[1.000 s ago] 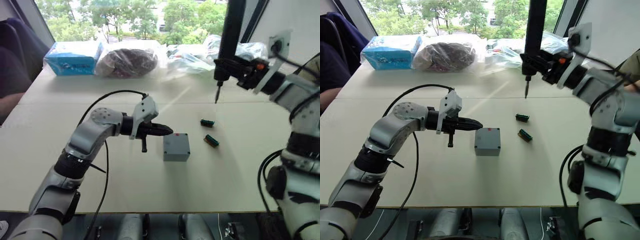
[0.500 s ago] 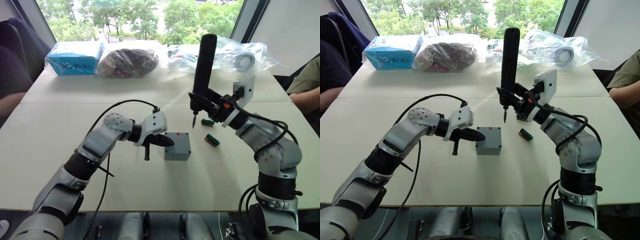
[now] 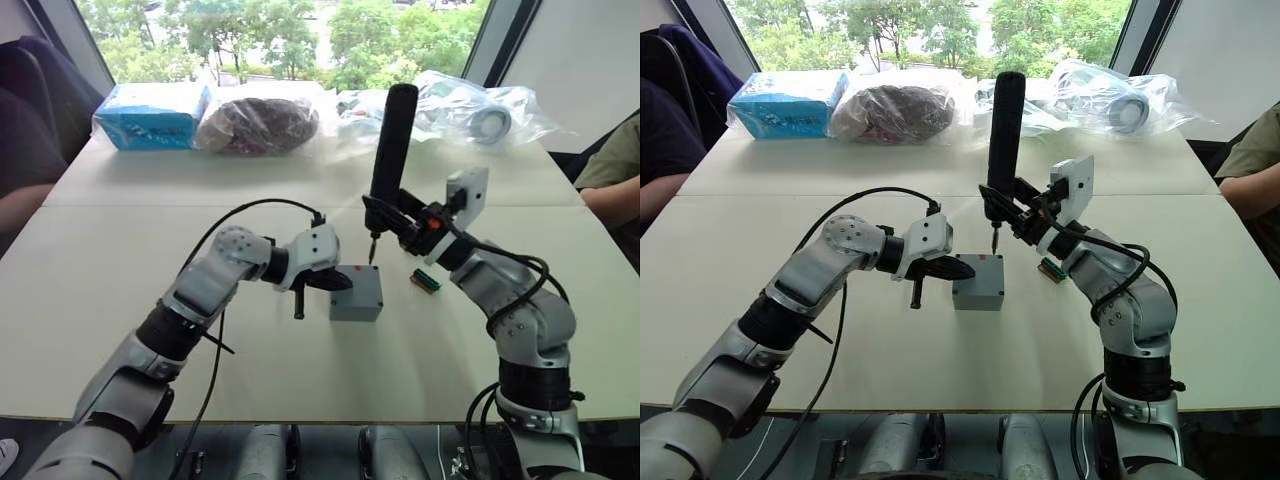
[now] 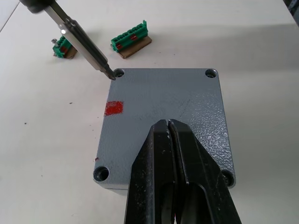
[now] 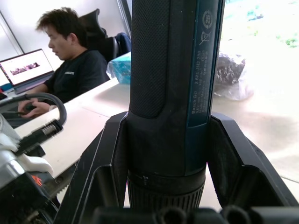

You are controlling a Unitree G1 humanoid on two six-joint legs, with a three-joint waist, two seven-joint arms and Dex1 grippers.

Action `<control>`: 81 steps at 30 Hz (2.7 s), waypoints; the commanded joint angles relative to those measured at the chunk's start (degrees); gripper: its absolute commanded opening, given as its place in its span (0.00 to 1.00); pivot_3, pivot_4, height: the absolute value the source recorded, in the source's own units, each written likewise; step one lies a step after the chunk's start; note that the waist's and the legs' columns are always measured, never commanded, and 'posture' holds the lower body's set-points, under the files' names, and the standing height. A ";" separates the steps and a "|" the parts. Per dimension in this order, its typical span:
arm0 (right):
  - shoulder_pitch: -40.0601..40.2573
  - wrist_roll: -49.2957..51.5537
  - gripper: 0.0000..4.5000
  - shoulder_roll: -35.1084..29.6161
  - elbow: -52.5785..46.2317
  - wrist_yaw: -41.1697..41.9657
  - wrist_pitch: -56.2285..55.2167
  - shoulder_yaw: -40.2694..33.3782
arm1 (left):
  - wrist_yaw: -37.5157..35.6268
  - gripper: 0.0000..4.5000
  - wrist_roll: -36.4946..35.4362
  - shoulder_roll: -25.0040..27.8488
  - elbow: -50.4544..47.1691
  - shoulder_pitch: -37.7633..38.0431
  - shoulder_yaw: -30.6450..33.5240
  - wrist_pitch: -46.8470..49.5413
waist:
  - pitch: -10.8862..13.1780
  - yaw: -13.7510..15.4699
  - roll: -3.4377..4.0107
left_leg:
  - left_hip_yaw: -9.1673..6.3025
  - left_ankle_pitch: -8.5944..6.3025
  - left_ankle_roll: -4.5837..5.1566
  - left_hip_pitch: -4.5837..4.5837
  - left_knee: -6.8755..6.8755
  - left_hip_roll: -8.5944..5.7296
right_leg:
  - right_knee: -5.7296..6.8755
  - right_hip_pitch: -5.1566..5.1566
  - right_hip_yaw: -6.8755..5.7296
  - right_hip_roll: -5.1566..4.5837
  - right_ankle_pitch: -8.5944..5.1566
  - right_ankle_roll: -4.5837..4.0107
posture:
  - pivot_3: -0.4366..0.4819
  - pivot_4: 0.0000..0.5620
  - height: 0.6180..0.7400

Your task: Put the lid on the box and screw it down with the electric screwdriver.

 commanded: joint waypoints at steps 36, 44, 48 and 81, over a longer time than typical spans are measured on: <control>12.69 -7.84 0.40 -0.32 0.69 -0.29 -12.88 8.32 | -0.52 0.00 1.61 0.19 0.30 1.57 -0.51 0.81 | -0.28 -0.05 -0.40 | 0.00 -0.22 0.36 0.86 -0.12 0.04 | -0.10 0.82 0.01 0.00 -0.05 -0.04 | 0.48 0.27 1.00; 14.99 -8.95 0.40 -1.39 2.48 2.30 -15.71 8.53 | 0.15 0.00 1.58 0.28 -1.08 2.37 -0.58 1.54 | -0.40 -0.02 -0.55 | -0.01 -0.24 0.38 1.02 -0.13 0.06 | -0.12 0.97 0.01 0.00 -0.08 -0.09 | 0.48 0.27 1.00; 15.54 -9.08 0.40 -1.53 2.30 2.81 -16.11 9.23 | 0.07 0.00 1.63 0.47 -1.42 2.62 -0.48 1.75 | -0.49 -0.02 -0.63 | -0.01 -0.26 0.40 1.13 -0.15 0.07 | -0.13 1.08 0.01 -0.01 -0.10 -0.13 | 0.48 0.27 1.00; 14.54 -9.33 0.40 -0.19 6.33 0.88 -15.93 8.80 | 0.29 0.00 2.22 -0.92 -0.42 3.23 -0.57 1.11 | -1.14 -0.08 -1.04 | -0.06 -0.33 0.38 1.40 -0.37 0.10 | -0.15 1.23 -0.03 -0.53 -0.40 -0.69 | 0.48 0.27 1.00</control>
